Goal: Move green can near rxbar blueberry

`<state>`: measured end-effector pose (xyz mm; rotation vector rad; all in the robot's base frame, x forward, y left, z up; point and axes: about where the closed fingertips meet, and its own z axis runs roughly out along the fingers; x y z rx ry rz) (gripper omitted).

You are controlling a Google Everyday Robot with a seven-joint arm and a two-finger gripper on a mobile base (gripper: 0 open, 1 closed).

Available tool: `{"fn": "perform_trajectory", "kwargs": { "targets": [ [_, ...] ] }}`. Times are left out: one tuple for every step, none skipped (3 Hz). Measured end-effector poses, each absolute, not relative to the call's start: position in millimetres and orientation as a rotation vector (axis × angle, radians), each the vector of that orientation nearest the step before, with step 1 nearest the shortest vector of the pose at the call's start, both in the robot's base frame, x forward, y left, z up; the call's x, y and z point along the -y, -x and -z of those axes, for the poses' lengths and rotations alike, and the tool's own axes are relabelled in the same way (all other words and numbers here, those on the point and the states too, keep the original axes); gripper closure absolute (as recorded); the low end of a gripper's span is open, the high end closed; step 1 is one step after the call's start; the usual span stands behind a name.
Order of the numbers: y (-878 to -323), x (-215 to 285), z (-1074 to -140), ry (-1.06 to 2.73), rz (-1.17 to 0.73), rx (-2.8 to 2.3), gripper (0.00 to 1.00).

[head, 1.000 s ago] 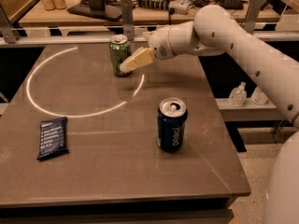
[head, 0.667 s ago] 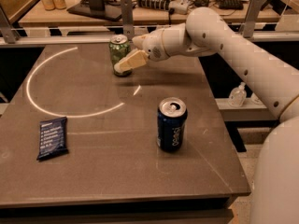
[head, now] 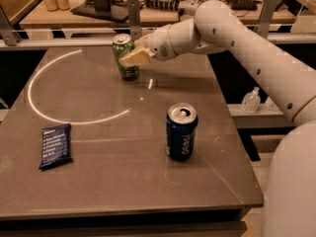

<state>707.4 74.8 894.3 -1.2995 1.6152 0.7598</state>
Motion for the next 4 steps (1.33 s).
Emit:
{"fn": "perform_trajectory", "kwargs": {
  "targets": [
    [-686,-77,-929,1.367,-0.791,-1.577,0.88],
    [-652,-78,-943,1.469,-0.904,-1.548,1.00],
    [-608,-73,-940,1.595,-1.010,-1.558,1.00],
    [-608,-73,-940,1.595,-1.010,-1.558,1.00]
  ]
}}
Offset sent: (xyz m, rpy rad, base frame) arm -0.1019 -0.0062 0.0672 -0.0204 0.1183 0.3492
